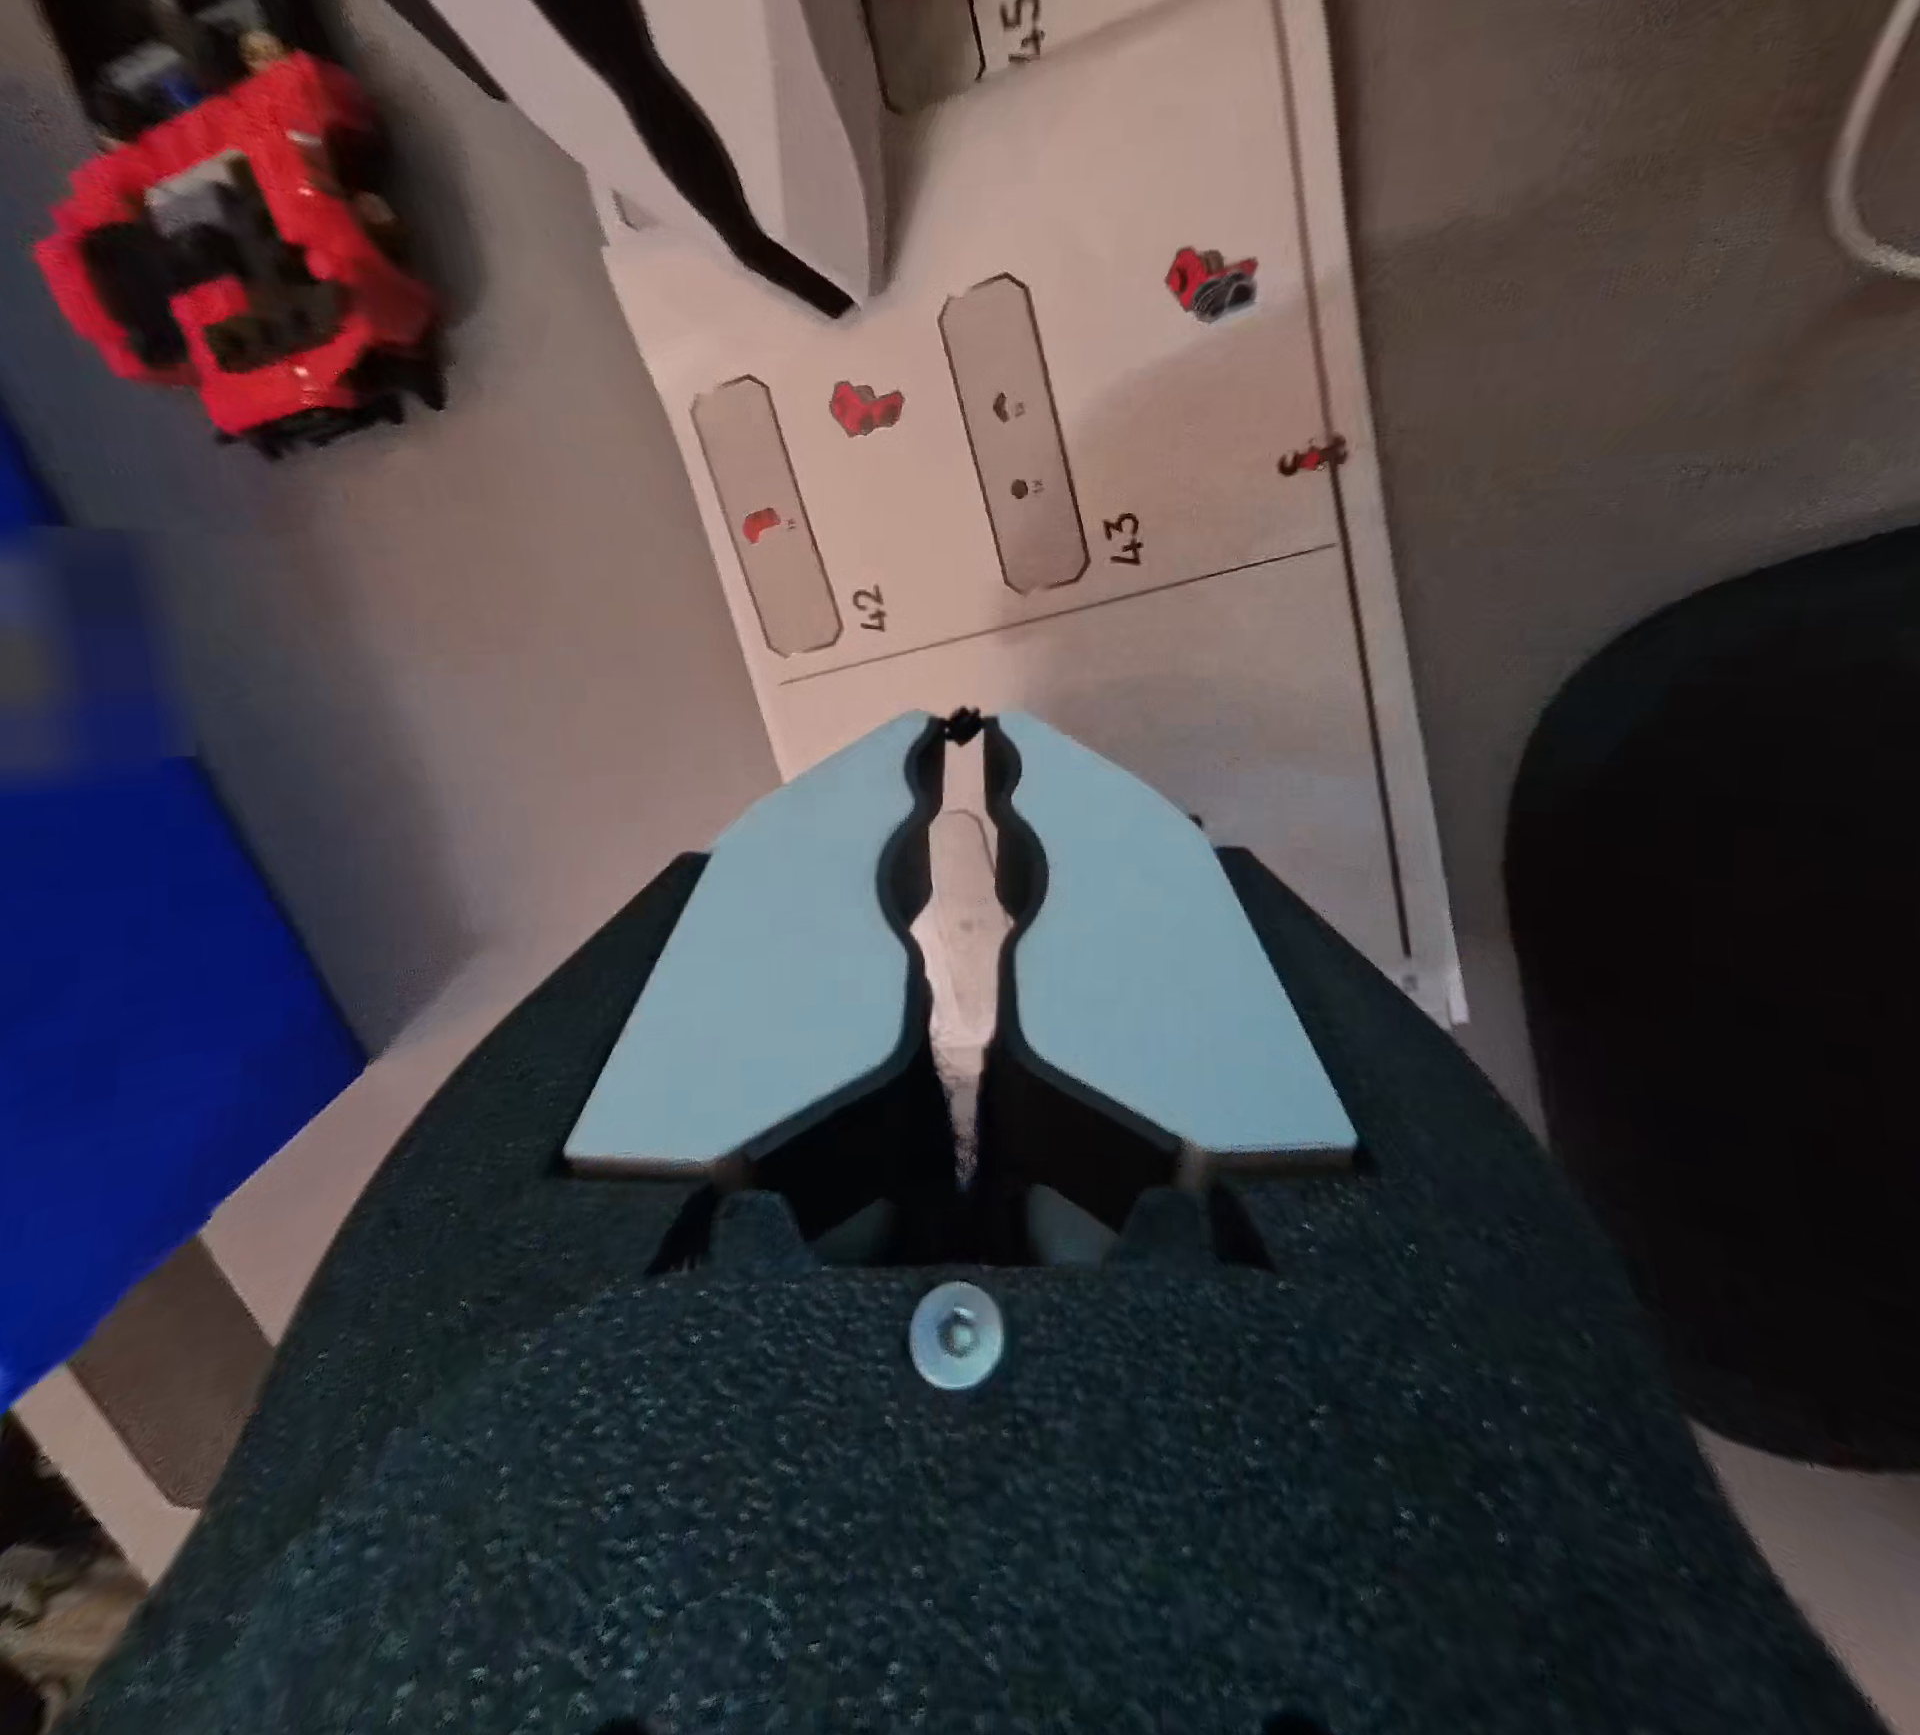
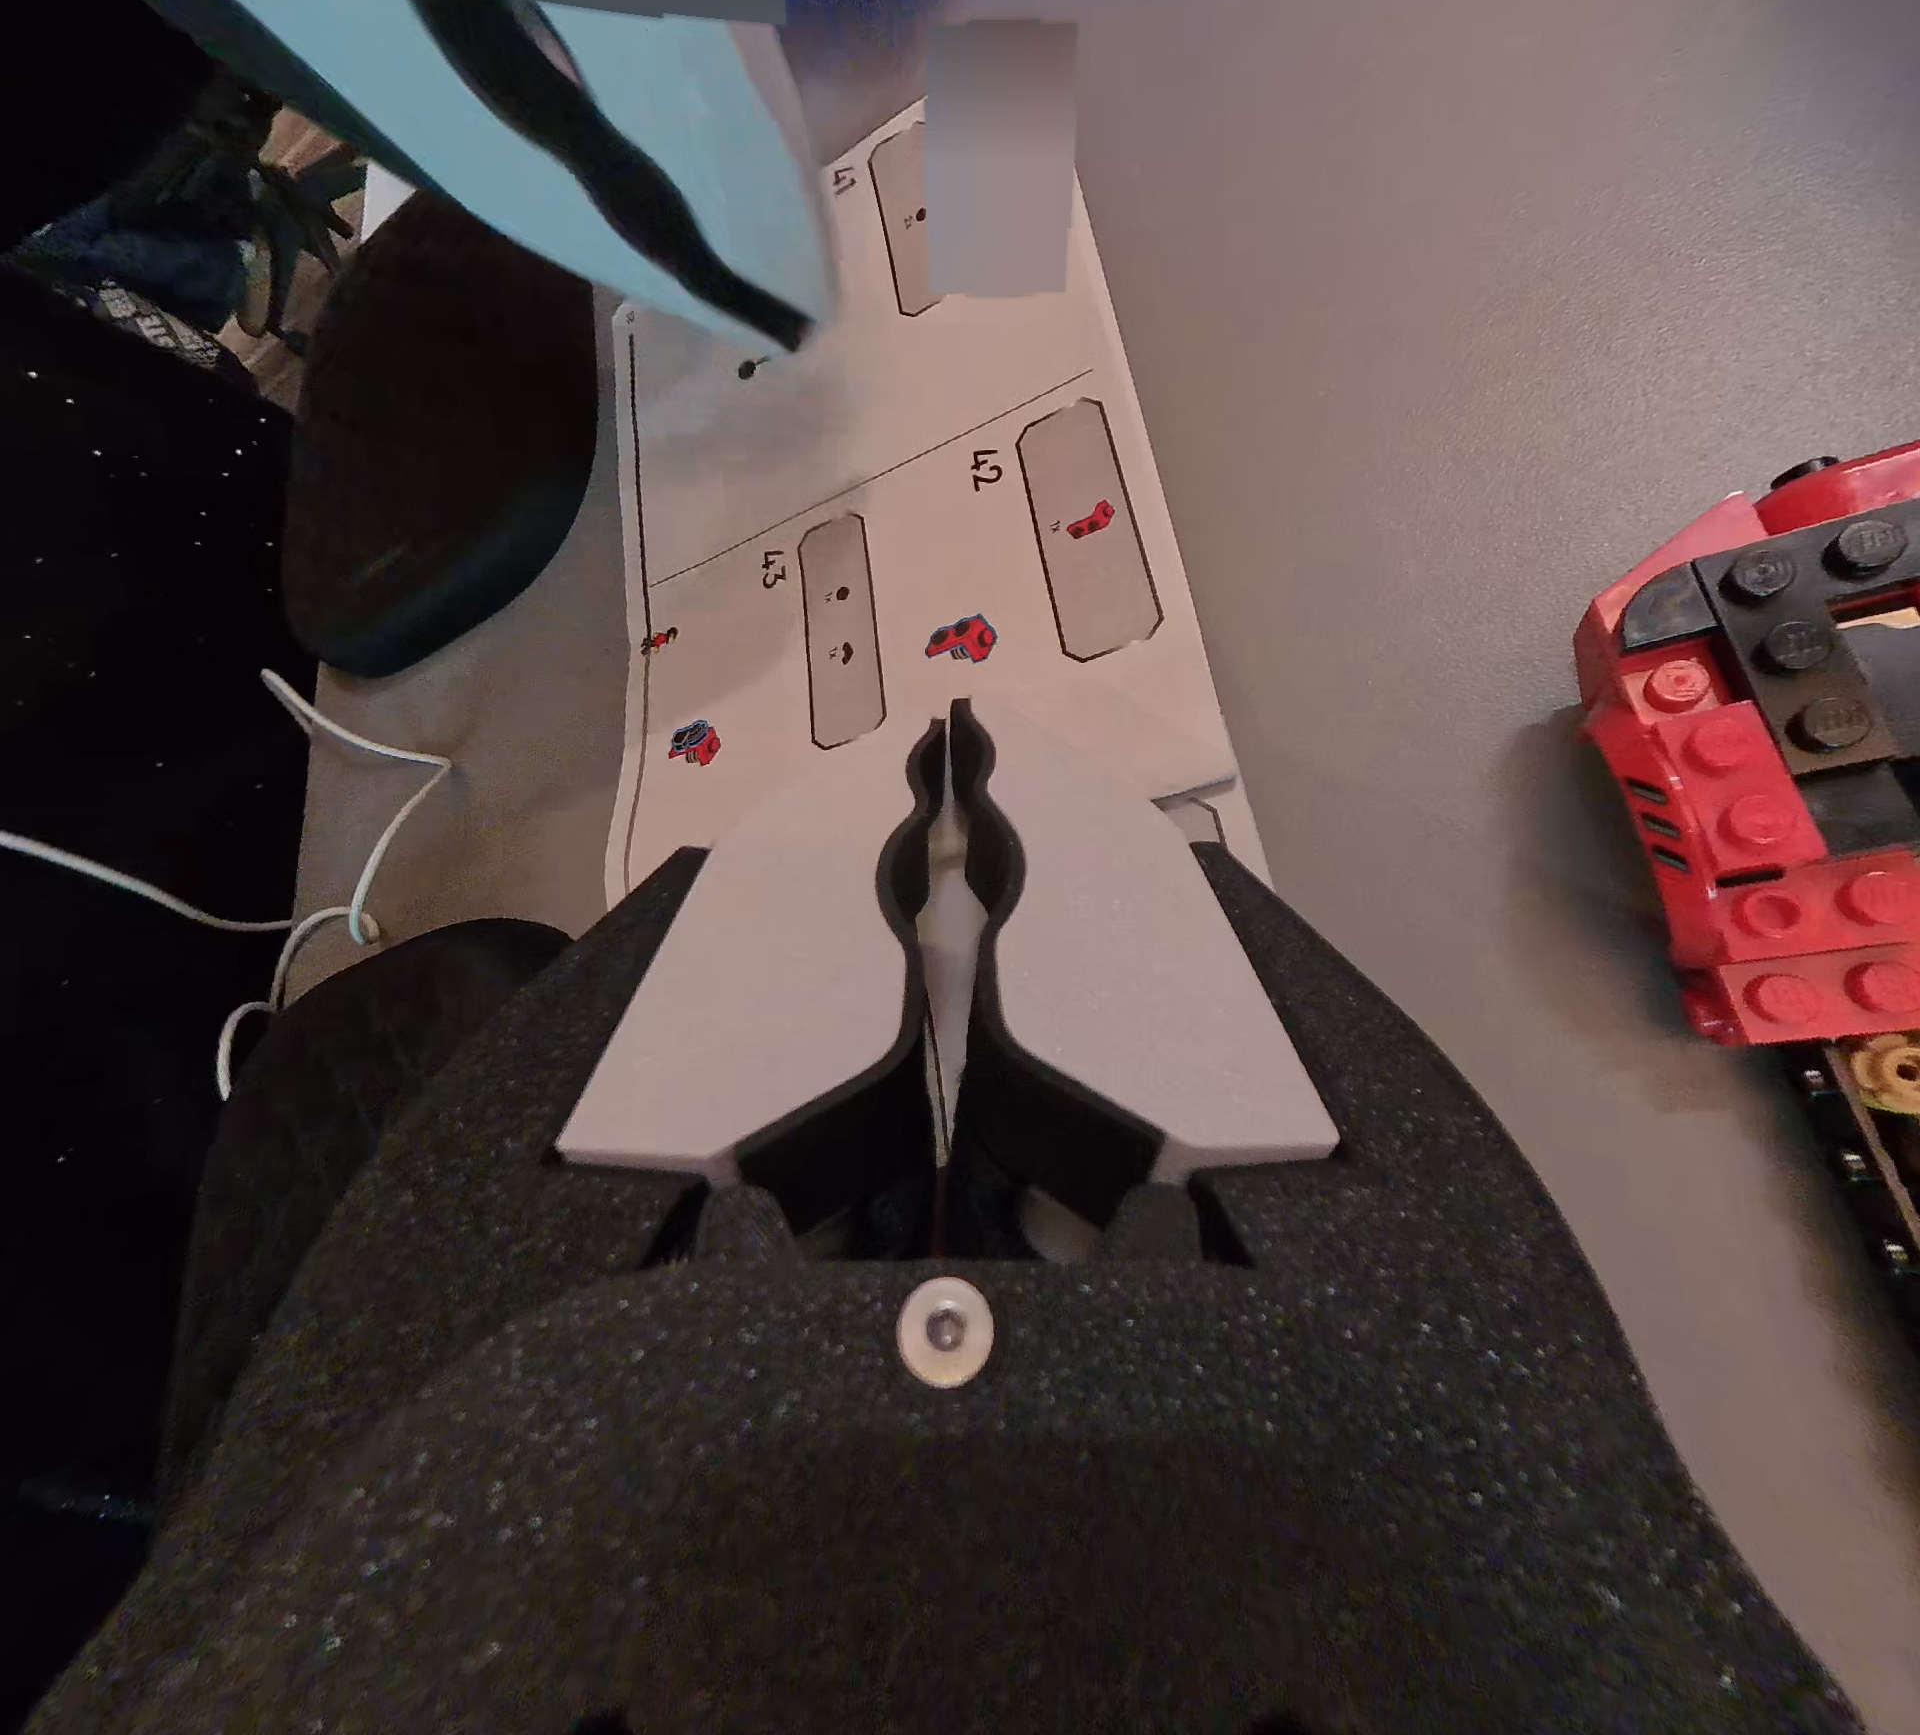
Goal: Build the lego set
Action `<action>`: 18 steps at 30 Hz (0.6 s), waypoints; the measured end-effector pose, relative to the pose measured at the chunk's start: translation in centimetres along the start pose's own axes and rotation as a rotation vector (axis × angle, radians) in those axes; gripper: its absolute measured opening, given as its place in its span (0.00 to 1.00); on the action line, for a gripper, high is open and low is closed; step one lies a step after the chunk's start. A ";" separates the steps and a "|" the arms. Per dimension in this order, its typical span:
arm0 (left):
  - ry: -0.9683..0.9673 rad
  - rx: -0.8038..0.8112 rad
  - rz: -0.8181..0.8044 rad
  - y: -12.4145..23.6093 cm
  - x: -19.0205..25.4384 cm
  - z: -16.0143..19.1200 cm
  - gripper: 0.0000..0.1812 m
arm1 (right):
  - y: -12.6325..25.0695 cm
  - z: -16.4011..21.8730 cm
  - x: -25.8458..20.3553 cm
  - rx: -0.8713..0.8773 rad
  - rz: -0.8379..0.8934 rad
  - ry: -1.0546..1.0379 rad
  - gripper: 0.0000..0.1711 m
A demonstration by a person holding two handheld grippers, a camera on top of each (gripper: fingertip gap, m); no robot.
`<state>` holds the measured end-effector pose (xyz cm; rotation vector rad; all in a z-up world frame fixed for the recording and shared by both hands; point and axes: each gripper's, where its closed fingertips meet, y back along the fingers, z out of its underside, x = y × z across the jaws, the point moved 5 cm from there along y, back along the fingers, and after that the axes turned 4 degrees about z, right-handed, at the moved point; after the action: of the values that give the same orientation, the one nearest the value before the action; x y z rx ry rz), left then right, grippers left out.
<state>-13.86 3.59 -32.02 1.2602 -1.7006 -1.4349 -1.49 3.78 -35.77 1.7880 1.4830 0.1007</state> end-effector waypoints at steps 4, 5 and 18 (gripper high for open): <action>-0.012 -0.037 0.029 -2.3 -0.2 0.1 0.07 | 0.0 0.0 0.0 -0.001 0.003 0.008 0.01; -0.012 -0.030 0.034 -2.1 -0.2 0.0 0.11 | 0.0 0.0 0.0 0.000 0.000 0.007 0.01; 0.010 0.000 -0.014 -1.7 0.1 1.3 0.18 | -0.5 -2.1 -2.5 0.115 0.035 0.312 0.01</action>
<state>-14.57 4.06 -33.98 1.2795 -1.6882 -1.4342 -3.73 2.74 -33.66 1.9580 1.7039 0.3319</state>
